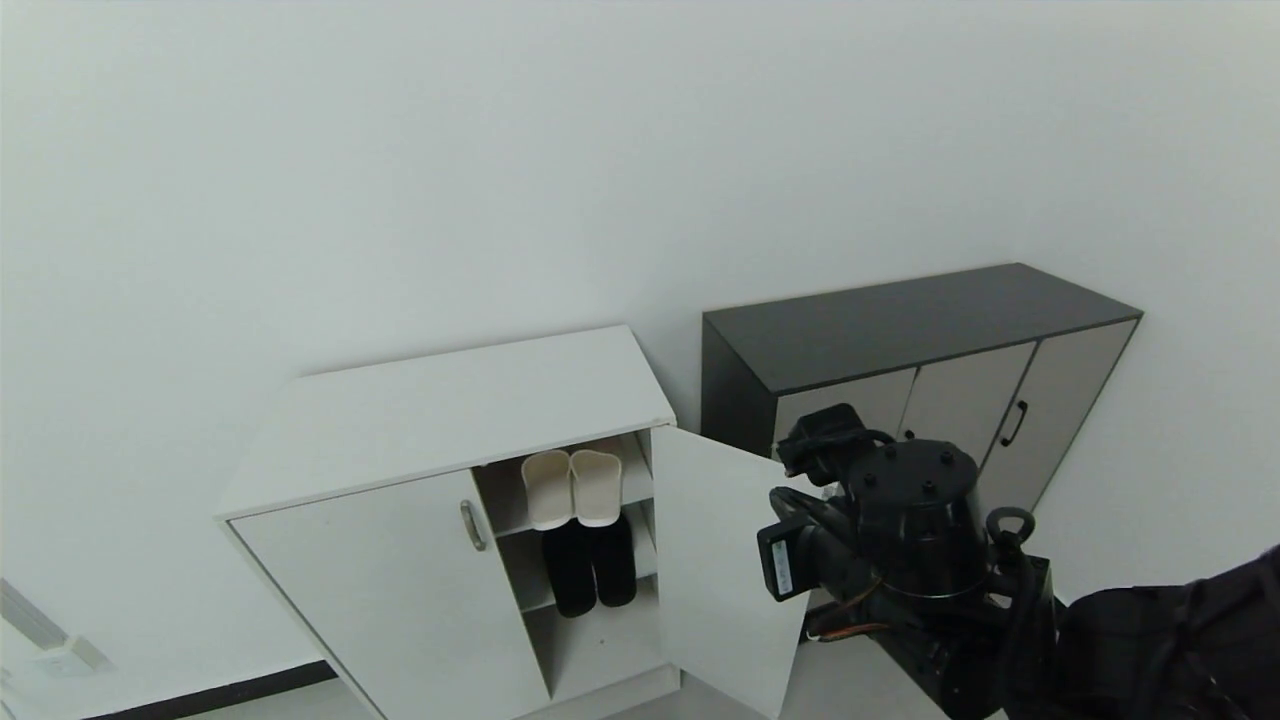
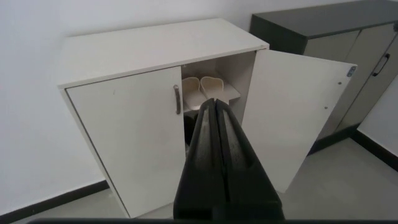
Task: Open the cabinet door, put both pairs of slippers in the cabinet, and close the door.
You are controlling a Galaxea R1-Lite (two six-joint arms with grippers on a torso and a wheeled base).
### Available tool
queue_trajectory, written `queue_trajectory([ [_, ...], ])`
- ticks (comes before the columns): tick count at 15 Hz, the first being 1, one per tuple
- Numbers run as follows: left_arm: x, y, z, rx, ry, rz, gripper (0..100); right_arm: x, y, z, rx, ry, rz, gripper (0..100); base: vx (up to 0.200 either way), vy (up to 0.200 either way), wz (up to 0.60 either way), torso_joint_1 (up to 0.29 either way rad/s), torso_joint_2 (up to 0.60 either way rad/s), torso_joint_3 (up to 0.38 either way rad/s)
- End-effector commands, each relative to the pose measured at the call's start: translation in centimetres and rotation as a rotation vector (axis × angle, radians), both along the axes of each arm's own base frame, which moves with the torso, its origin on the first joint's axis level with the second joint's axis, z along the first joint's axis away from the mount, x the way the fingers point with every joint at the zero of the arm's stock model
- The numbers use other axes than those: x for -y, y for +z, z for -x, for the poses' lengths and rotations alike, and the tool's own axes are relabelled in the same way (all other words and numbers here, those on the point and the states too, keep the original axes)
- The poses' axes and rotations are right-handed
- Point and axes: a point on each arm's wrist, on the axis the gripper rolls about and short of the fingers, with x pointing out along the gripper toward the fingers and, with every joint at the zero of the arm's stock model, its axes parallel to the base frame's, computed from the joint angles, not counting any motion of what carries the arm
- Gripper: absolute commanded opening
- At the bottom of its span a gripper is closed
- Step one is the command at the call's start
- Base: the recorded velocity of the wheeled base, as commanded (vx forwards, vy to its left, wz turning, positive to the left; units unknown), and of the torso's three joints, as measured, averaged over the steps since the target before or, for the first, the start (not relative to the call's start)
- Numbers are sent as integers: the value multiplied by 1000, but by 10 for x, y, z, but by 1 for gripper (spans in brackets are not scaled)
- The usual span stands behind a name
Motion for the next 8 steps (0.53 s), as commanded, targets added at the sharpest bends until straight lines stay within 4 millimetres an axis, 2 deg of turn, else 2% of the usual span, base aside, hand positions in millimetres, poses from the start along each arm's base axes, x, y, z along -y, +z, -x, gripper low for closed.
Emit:
queue_trajectory([
  [1, 0, 0, 0, -1, 0, 0, 0, 1, -8, -10, -13, -17, 12, 0, 0, 0, 0, 0, 0, 0],
  [3, 0, 0, 0, -1, 0, 0, 0, 12, -7, -22, -19, -9, 4, 0, 0, 0, 0, 0, 0, 0],
  [6, 0, 0, 0, -1, 0, 0, 0, 30, -10, -58, -26, -49, -19, 0, 0, 0, 0, 0, 0, 0],
  [7, 0, 0, 0, -1, 0, 0, 0, 36, -13, -80, -29, -68, -34, 0, 0, 0, 0, 0, 0, 0],
  [8, 0, 0, 0, -1, 0, 0, 0, 41, -16, -93, -30, -83, -40, 0, 0, 0, 0, 0, 0, 0],
])
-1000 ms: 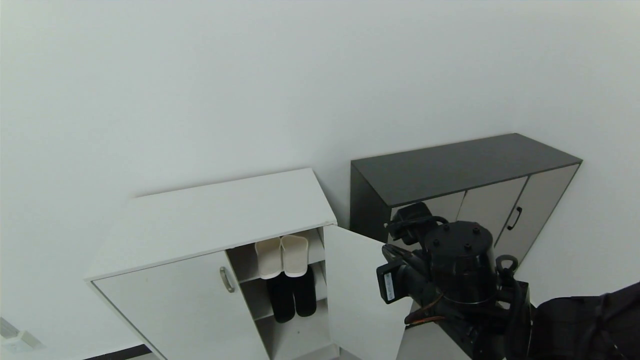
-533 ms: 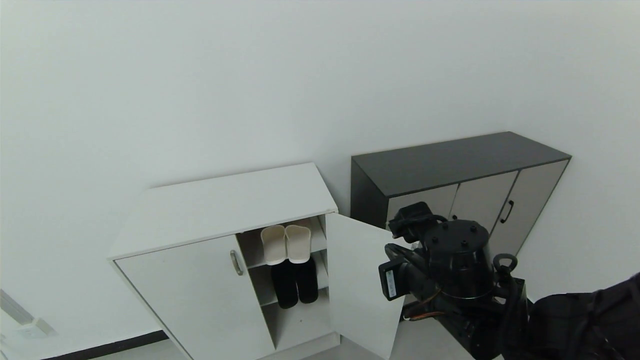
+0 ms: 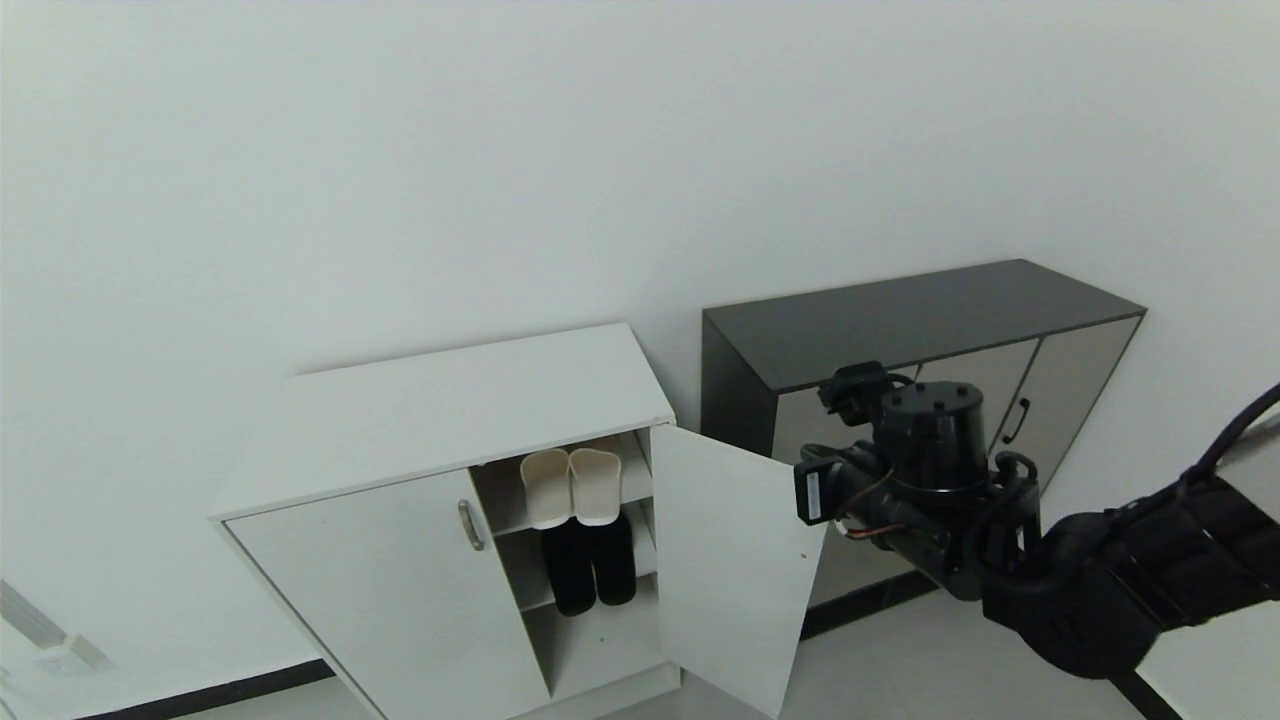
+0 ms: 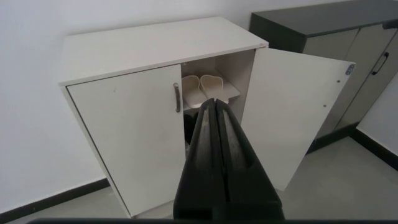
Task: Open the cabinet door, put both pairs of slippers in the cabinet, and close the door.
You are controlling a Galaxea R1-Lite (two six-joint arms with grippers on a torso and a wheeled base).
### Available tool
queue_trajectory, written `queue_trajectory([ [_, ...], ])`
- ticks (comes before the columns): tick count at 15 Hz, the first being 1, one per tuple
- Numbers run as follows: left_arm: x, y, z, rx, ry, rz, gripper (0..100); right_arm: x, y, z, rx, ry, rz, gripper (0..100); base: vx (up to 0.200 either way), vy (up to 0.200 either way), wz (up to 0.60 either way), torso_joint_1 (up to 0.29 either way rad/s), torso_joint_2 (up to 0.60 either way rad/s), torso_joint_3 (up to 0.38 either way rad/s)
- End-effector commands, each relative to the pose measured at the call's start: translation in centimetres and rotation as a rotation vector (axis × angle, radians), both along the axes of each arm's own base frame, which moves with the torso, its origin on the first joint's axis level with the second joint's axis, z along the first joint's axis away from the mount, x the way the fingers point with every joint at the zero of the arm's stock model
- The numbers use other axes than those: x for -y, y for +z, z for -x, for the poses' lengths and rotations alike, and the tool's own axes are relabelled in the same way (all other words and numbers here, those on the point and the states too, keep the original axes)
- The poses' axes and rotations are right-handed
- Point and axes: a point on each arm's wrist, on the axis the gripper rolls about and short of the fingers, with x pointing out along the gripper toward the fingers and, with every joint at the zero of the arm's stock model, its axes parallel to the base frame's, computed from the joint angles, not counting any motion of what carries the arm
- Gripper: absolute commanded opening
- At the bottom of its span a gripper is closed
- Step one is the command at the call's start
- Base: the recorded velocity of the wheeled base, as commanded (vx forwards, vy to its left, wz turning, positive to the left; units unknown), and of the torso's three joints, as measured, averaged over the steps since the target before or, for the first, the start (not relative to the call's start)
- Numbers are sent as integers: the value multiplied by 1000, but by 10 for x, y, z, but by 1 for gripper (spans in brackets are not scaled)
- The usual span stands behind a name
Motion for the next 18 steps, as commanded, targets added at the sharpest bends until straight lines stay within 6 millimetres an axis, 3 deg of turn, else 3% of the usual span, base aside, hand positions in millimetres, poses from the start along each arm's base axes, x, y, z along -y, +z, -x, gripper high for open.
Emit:
queue_trajectory([
  [1, 0, 0, 0, -1, 0, 0, 0, 10, -15, -35, -20, -47, 0, 0, 0, 0, 0, 0, 0, 0],
  [3, 0, 0, 0, -1, 0, 2, 0, 15, -29, -62, -30, -70, -5, 0, 0, 0, 0, 0, 0, 0],
  [8, 0, 0, 0, -1, 2, 2, 0, 17, -51, -98, -39, -83, -15, 0, 0, 0, 0, 0, 0, 0],
  [18, 0, 0, 0, -1, 0, 2, 0, 13, -85, -120, -75, -96, 5, 0, 0, 0, 0, 0, 0, 0],
])
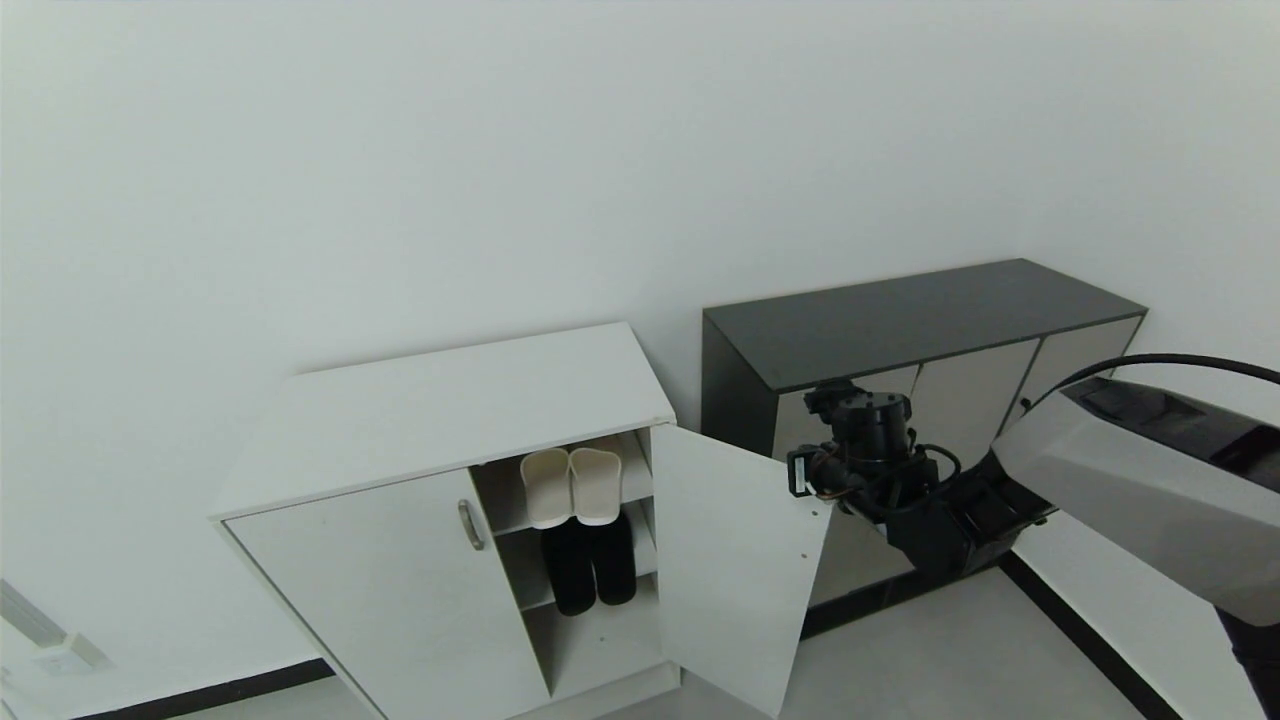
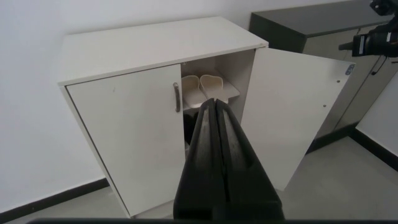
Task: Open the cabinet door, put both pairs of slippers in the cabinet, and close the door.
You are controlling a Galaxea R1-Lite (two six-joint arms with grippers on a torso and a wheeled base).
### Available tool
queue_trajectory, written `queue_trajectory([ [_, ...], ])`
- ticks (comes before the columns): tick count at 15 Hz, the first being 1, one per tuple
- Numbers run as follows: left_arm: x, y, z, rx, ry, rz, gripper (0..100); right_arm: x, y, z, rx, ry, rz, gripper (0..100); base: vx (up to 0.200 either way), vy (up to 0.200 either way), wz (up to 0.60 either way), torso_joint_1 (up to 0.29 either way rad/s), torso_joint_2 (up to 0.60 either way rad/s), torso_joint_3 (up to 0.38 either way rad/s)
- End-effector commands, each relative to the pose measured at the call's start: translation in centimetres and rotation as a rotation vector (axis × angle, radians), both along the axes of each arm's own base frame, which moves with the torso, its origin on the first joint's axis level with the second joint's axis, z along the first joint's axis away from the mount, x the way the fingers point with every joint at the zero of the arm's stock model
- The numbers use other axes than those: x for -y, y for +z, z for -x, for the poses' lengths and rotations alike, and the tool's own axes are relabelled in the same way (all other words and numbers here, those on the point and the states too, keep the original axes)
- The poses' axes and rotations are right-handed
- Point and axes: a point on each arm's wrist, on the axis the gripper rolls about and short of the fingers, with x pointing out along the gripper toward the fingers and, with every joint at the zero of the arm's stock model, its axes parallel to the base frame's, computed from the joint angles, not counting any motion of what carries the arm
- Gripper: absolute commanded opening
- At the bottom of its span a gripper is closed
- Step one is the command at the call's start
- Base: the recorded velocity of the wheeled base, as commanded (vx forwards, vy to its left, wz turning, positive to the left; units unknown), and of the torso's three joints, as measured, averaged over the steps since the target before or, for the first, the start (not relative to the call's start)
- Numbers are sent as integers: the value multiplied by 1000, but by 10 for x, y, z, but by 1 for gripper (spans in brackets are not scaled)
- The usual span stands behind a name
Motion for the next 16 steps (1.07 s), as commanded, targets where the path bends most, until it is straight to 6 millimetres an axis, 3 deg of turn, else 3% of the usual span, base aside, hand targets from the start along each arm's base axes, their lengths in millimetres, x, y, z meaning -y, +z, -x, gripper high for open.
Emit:
queue_trajectory([
  [1, 0, 0, 0, -1, 2, 1, 0, 1, -11, -8, -10, -10, 5, 0, 0, 0, 0, 0, 0, 0],
  [13, 0, 0, 0, -1, 0, 1, 0, 8, -19, -12, -77, -10, 28, 0, 0, 0, 0, 0, 0, 0],
  [16, 0, 0, 0, -1, 0, 1, 0, -3, -13, 8, -94, 29, 37, 0, 0, 0, 0, 0, 0, 0],
])
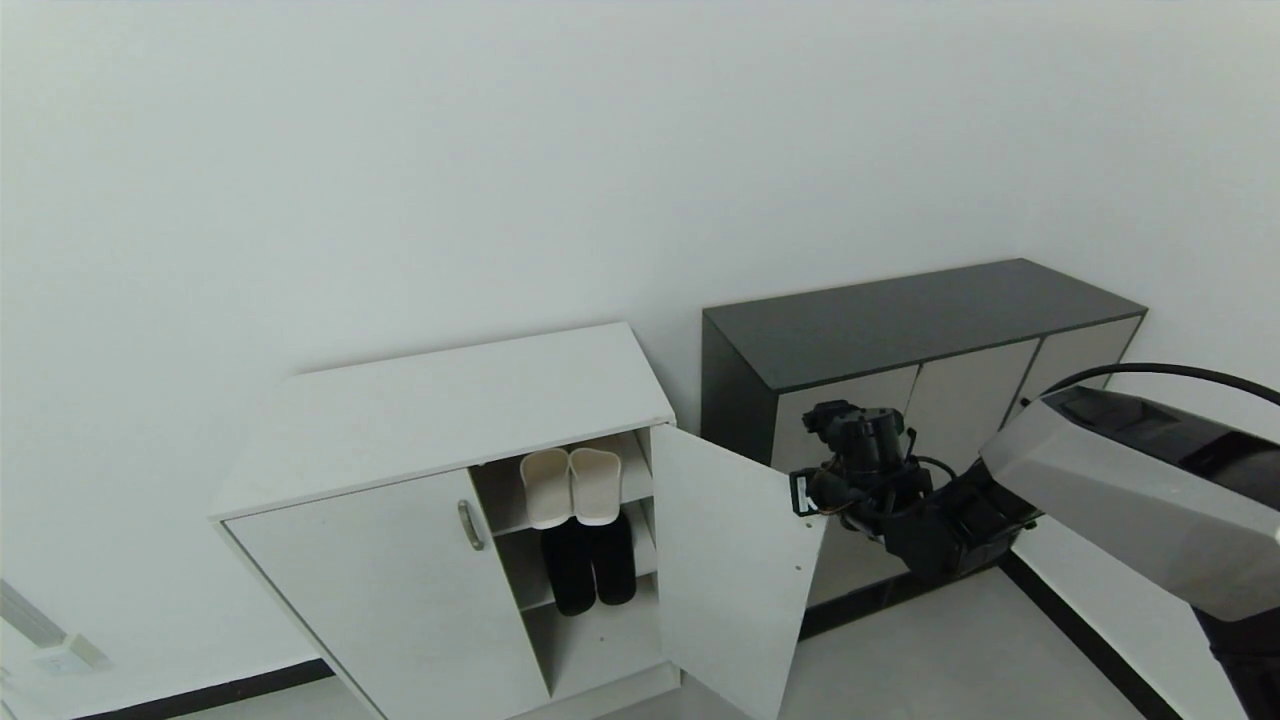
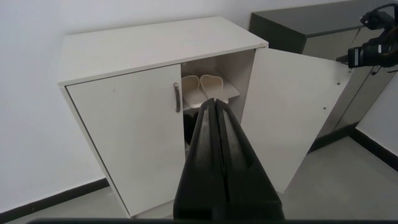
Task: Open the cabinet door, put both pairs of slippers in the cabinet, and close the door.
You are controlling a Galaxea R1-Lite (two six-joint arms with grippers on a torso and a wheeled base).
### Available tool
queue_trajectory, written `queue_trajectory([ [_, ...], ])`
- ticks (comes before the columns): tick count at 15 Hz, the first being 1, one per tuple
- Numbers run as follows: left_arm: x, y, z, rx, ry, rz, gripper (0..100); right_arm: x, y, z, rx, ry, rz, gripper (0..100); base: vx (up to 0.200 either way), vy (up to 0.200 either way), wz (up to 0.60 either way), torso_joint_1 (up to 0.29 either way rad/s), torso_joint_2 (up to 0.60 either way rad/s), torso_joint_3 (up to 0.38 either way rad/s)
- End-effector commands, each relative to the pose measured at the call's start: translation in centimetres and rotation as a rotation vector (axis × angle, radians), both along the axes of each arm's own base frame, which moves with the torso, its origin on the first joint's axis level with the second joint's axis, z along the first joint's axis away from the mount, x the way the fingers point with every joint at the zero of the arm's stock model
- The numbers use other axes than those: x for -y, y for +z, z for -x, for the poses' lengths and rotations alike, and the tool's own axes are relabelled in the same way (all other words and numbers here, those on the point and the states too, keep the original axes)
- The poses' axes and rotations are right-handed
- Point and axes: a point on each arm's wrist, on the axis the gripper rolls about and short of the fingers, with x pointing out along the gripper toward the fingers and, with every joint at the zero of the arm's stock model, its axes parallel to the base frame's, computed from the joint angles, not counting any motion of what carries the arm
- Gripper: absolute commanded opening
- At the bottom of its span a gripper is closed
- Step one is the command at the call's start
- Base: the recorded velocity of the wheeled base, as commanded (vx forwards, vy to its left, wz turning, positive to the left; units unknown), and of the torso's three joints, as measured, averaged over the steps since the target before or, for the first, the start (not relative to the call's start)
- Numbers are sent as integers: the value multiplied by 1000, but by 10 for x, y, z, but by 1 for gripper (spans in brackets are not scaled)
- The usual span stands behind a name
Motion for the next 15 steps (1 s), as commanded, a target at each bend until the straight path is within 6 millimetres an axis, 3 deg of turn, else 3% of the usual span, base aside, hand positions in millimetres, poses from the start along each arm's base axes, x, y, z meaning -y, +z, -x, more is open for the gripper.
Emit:
queue_trajectory([
  [1, 0, 0, 0, -1, 0, 0, 0, -11, 12, 20, 1, 41, -1, 0, 0, 0, 0, 0, 0, 0],
  [3, 0, 0, 0, -1, 1, 0, 0, -22, 17, 40, -9, 86, 2, 0, 0, 0, 0, 0, 0, 0],
  [5, 0, 0, 0, -1, 0, 0, 0, -38, 20, 72, -11, 158, 5, 0, 0, 0, 0, 0, 0, 0],
  [9, 0, 0, 0, -1, 0, 0, 0, -54, 33, 108, 15, 247, -10, 0, 0, 0, 0, 0, 0, 0],
  [15, 0, 0, 0, -1, 0, 0, 0, -61, 50, 133, 42, 311, -31, 0, 0, 0, 0, 0, 0, 0],
])
